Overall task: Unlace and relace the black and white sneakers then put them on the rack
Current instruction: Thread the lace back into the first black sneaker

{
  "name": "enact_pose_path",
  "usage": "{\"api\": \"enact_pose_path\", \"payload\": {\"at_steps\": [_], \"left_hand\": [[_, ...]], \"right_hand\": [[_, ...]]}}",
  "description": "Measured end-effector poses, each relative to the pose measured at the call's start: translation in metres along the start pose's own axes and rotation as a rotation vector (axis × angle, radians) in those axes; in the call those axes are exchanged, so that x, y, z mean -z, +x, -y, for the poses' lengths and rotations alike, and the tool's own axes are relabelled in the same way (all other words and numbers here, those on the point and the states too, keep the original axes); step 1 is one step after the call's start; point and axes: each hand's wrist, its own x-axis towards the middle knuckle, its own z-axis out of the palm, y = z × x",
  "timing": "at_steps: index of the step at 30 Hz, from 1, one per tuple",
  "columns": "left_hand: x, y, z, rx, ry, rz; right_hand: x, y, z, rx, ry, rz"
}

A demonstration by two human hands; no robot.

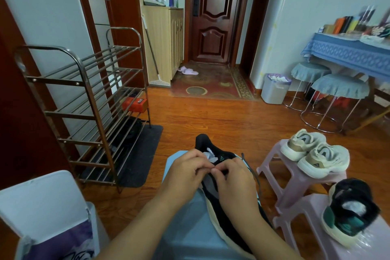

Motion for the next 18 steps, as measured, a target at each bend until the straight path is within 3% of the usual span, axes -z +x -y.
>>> {"api": "enact_pose_path", "payload": {"at_steps": [4, 15, 18], "left_hand": [[-0.003, -0.002, -0.006, -0.119, 0.155, 0.017], [0.002, 0.004, -0.003, -0.065, 0.173, 0.072], [0.007, 0.006, -0.002, -0.046, 0.189, 0.158]], "right_hand": [[0.009, 0.004, -0.001, -0.01, 0.015, 0.053], [0.013, 0.007, -0.001, -0.058, 0.026, 0.059], [0.015, 0.008, 0.002, -0.058, 0.023, 0.075]]}}
